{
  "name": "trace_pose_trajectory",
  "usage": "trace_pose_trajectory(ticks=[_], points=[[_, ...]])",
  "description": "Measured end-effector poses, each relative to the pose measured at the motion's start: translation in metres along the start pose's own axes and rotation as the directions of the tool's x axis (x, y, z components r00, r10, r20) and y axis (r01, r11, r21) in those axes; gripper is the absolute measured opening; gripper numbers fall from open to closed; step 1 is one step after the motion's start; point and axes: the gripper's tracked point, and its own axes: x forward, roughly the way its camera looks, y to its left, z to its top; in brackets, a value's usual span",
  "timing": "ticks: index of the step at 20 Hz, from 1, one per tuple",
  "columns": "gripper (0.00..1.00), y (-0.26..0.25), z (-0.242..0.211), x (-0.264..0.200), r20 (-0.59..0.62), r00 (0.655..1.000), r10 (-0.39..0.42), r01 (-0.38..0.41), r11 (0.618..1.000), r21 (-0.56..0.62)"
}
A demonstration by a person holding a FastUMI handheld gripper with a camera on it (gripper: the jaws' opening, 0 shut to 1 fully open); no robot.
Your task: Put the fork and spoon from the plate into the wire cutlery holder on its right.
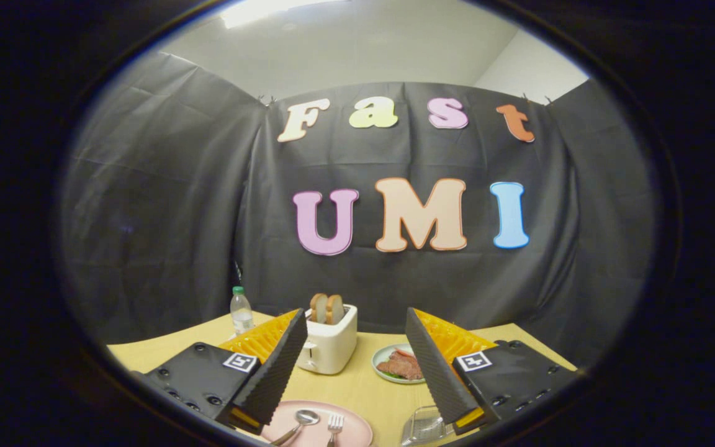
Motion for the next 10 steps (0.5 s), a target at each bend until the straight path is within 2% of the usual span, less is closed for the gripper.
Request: trace_pose_trajectory(ticks=[10], points=[[1.00,0.019,-0.088,0.000,-0.222,0.974,0.054,-0.064,0.997,-0.034]])
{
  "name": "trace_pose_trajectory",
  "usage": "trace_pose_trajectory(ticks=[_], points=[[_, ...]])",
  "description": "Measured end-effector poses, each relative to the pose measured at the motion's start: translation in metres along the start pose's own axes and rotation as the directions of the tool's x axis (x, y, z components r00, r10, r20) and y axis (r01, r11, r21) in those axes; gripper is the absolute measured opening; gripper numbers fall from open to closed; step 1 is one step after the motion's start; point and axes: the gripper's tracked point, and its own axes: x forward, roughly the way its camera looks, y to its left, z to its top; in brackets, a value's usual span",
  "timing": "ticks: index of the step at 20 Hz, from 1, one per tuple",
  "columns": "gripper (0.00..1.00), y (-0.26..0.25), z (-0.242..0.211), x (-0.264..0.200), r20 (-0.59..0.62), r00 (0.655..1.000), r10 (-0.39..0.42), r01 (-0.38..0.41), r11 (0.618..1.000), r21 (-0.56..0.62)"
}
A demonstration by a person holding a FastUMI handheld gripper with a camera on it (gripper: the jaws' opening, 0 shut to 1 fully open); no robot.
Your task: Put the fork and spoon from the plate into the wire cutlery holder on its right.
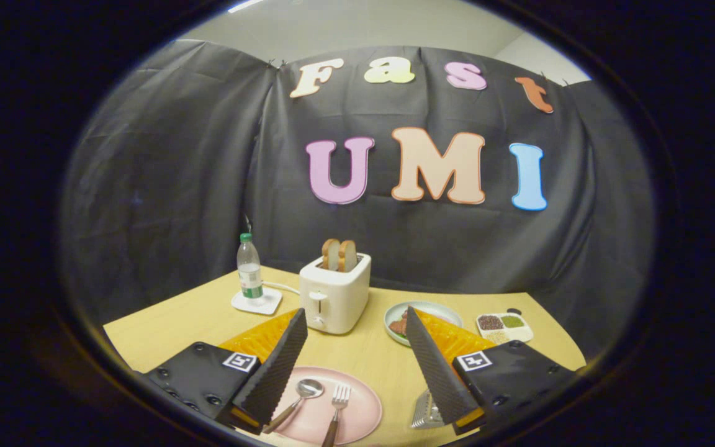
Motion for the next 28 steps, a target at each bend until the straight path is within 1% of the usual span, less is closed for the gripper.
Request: trace_pose_trajectory(ticks=[6,11,16,21,27,28], points=[[1.00,0.013,-0.057,0.007,-0.158,0.987,0.028,-0.031,0.999,-0.021],[1.00,0.018,-0.102,0.010,-0.271,0.962,0.041,-0.050,0.998,-0.027],[1.00,0.023,-0.145,0.007,-0.393,0.918,0.050,-0.071,0.997,-0.040],[1.00,0.025,-0.179,0.003,-0.484,0.874,0.051,-0.083,0.996,-0.044],[1.00,0.024,-0.206,-0.001,-0.570,0.821,0.037,-0.087,0.994,-0.060],[0.97,0.025,-0.209,-0.003,-0.581,0.813,0.040,-0.091,0.994,-0.059]])
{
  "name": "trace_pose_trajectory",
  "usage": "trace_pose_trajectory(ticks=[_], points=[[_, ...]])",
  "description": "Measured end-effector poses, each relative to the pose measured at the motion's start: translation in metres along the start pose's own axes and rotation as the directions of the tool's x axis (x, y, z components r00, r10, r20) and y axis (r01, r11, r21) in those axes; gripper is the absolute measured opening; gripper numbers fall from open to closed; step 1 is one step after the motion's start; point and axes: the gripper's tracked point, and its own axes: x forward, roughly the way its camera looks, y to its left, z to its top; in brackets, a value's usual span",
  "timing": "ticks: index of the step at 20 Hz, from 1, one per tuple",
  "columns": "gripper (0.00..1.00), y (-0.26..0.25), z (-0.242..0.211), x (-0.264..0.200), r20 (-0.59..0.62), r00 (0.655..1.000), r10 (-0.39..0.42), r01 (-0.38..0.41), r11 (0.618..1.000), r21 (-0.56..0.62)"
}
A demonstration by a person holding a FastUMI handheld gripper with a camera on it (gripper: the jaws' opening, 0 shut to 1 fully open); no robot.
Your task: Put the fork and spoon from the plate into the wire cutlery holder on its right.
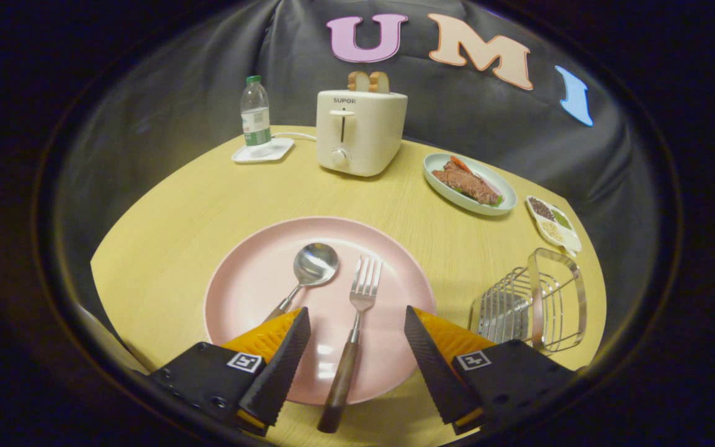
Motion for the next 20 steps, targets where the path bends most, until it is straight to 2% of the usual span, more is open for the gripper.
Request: trace_pose_trajectory(ticks=[3,5,12,13,16,20], points=[[0.86,0.003,-0.008,0.003,-0.037,0.999,0.010,-0.010,1.000,-0.012],[0.85,0.005,-0.010,0.004,-0.052,0.999,0.017,-0.018,1.000,-0.013],[0.33,0.005,-0.012,0.004,-0.073,0.997,0.025,-0.025,1.000,0.006],[0.33,0.009,-0.012,0.006,-0.076,0.996,0.044,-0.043,0.999,0.020],[0.19,0.006,-0.012,0.007,-0.097,0.995,0.040,-0.035,0.998,0.044],[0.13,0.005,-0.012,0.009,-0.116,0.992,0.047,-0.039,0.997,0.071]])
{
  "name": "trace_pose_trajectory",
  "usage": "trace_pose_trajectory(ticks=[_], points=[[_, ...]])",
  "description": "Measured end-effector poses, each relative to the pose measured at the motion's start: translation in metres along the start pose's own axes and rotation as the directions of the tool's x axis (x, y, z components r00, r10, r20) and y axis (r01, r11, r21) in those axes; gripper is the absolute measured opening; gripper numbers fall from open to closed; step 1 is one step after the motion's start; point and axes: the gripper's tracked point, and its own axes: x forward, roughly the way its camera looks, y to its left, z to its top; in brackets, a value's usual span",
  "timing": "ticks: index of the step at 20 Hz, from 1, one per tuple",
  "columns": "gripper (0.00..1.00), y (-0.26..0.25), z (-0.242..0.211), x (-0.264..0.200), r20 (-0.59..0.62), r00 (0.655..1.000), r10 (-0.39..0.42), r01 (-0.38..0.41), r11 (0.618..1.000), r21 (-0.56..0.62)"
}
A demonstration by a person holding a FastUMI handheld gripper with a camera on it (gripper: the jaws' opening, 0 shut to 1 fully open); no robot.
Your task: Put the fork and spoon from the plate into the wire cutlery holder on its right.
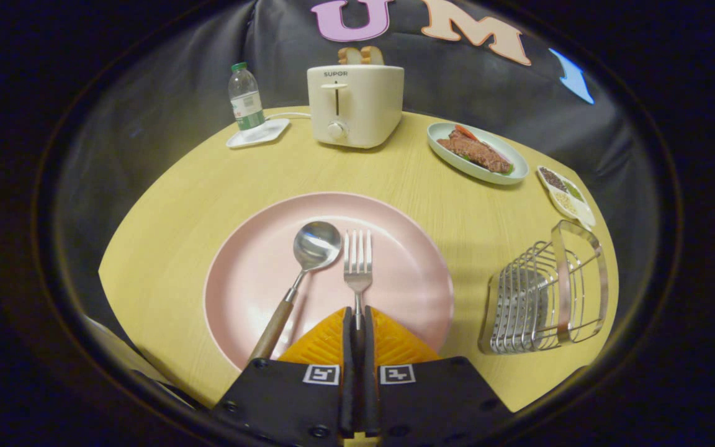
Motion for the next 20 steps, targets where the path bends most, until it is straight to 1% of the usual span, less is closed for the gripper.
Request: trace_pose_trajectory(ticks=[2,5,6,7,8,9,14,20], points=[[0.10,0.000,0.001,0.000,-0.016,1.000,0.008,-0.007,1.000,0.014],[0.10,0.001,0.001,0.001,-0.041,0.999,0.012,-0.011,1.000,0.026],[0.10,-0.001,0.002,0.000,-0.041,0.999,0.003,-0.003,1.000,0.014],[0.09,0.002,0.002,-0.002,-0.048,0.999,0.018,-0.018,1.000,-0.006],[0.05,-0.001,0.001,-0.003,-0.045,0.999,0.001,-0.002,1.000,-0.016],[0.05,-0.003,0.000,-0.004,-0.053,0.999,-0.001,0.000,1.000,-0.029],[0.05,-0.013,0.009,-0.028,-0.056,0.998,-0.002,-0.001,0.999,-0.046],[0.05,-0.029,0.028,-0.062,-0.048,0.999,0.024,-0.027,0.997,-0.076]])
